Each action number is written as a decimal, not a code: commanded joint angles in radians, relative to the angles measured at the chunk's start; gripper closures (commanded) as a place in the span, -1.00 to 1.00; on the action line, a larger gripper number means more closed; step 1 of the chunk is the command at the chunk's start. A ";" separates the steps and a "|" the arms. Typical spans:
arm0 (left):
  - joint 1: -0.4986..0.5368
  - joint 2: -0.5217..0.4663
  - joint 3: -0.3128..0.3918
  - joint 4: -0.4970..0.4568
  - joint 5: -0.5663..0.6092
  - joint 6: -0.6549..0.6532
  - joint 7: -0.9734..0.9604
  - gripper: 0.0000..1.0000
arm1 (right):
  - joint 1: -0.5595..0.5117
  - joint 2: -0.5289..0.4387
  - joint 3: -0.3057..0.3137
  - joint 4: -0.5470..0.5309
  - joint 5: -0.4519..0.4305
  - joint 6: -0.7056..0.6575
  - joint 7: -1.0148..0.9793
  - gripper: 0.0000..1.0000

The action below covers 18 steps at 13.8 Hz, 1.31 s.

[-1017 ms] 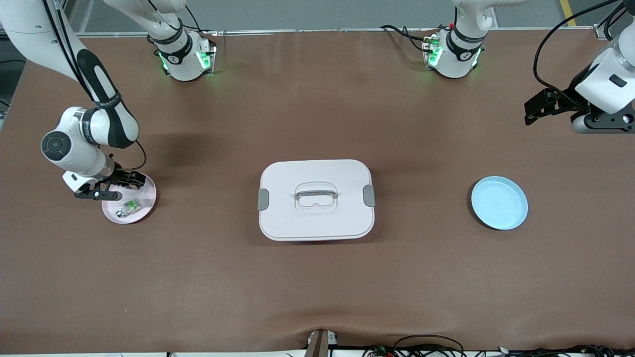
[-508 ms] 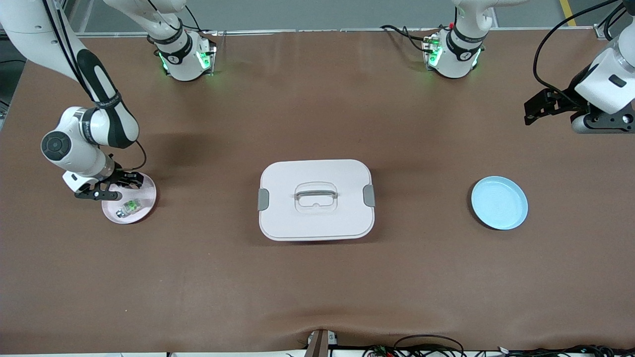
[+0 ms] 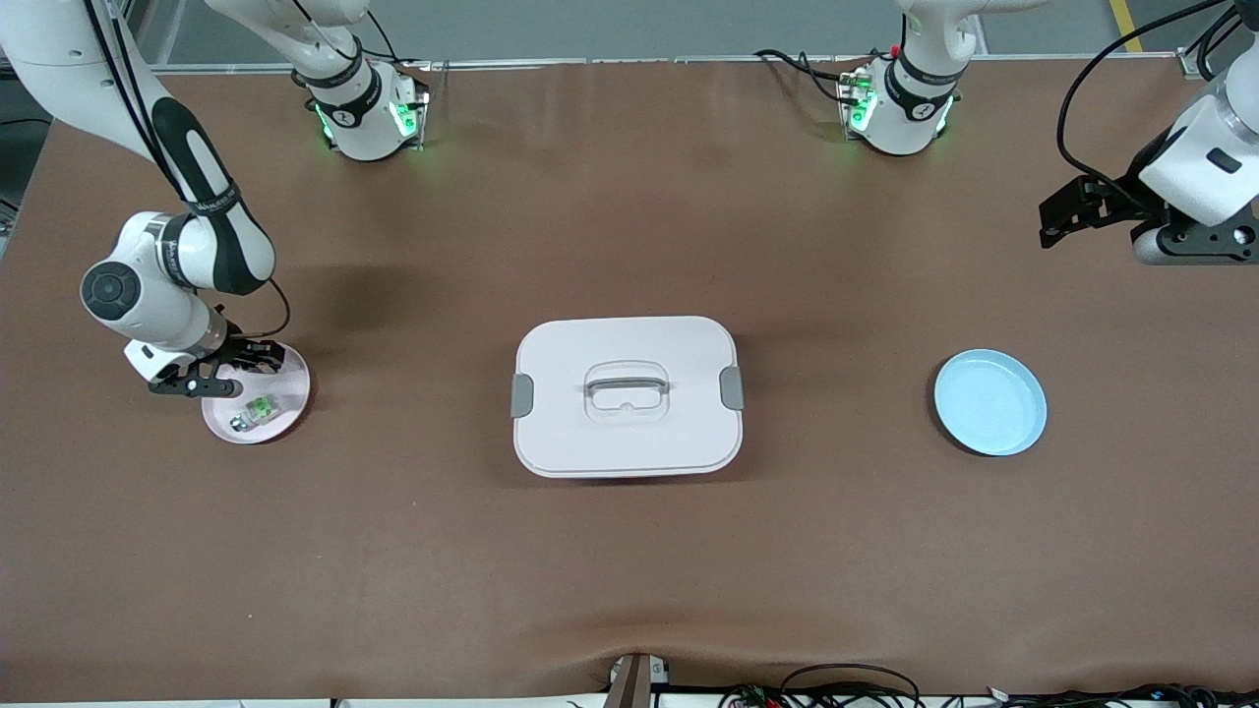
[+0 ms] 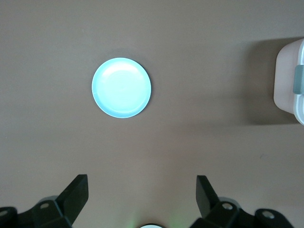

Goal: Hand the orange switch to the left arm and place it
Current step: 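Close the right gripper on the orange-and-black switch, then lift the orange switch off the white plate with the right gripper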

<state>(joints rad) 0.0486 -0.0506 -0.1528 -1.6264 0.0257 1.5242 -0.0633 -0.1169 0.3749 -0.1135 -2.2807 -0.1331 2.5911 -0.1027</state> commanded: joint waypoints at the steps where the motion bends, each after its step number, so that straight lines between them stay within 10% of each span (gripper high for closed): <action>1: -0.001 -0.003 -0.002 0.005 -0.010 -0.013 -0.009 -1.00 | -0.015 -0.039 0.011 0.015 -0.016 -0.045 -0.081 0.53; 11: -0.003 -0.005 -0.004 0.007 -0.010 -0.013 -0.009 -1.00 | 0.051 -0.168 0.031 0.450 0.182 -0.954 -0.074 0.59; 18: -0.003 -0.009 -0.004 0.007 -0.012 -0.015 -0.007 -1.00 | 0.169 -0.217 0.032 0.561 0.372 -1.177 0.220 0.60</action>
<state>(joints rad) 0.0453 -0.0506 -0.1542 -1.6262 0.0257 1.5241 -0.0633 0.0326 0.1811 -0.0756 -1.7217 0.1885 1.4410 0.0494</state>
